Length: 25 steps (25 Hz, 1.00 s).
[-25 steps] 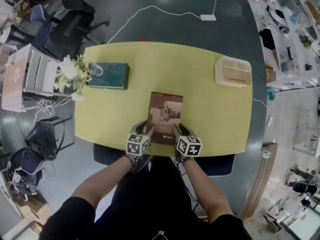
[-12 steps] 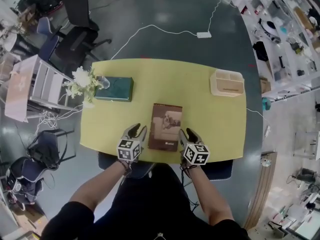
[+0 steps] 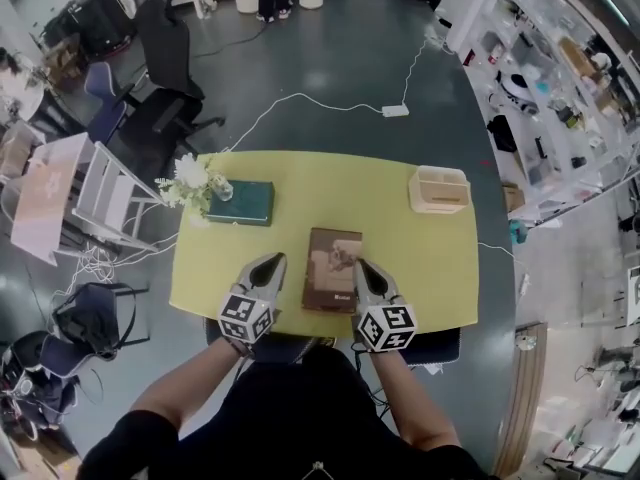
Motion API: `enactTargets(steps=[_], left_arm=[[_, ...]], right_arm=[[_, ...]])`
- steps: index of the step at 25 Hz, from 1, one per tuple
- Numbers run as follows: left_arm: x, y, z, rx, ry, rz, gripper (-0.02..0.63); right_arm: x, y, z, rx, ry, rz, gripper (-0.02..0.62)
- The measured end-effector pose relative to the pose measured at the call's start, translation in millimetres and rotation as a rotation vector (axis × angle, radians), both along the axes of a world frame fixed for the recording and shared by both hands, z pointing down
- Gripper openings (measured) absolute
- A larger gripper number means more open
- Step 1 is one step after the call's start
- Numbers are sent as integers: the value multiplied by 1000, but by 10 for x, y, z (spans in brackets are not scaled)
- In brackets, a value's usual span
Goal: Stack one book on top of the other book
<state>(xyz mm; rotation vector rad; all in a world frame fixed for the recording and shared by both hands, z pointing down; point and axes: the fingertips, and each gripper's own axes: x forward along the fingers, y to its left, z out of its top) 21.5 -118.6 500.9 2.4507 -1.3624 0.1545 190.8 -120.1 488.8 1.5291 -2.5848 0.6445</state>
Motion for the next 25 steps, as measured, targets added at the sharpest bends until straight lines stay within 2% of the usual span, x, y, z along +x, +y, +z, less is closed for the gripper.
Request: enactTargets(steps=[5, 9, 14, 25], left_arm=[[-75, 151, -565, 98, 31, 19, 8], [-184, 327, -857, 135, 48, 31, 8], [-329, 519, -943, 137, 63, 30, 8], [-455, 716, -1038, 178, 53, 61, 8]], right_arm=[[-328, 185, -507, 97, 7, -40, 4], [-627, 365, -800, 150, 20, -95, 3], [-856, 506, -987, 176, 15, -124, 3], [-1038, 599, -1109, 188, 35, -108, 3]])
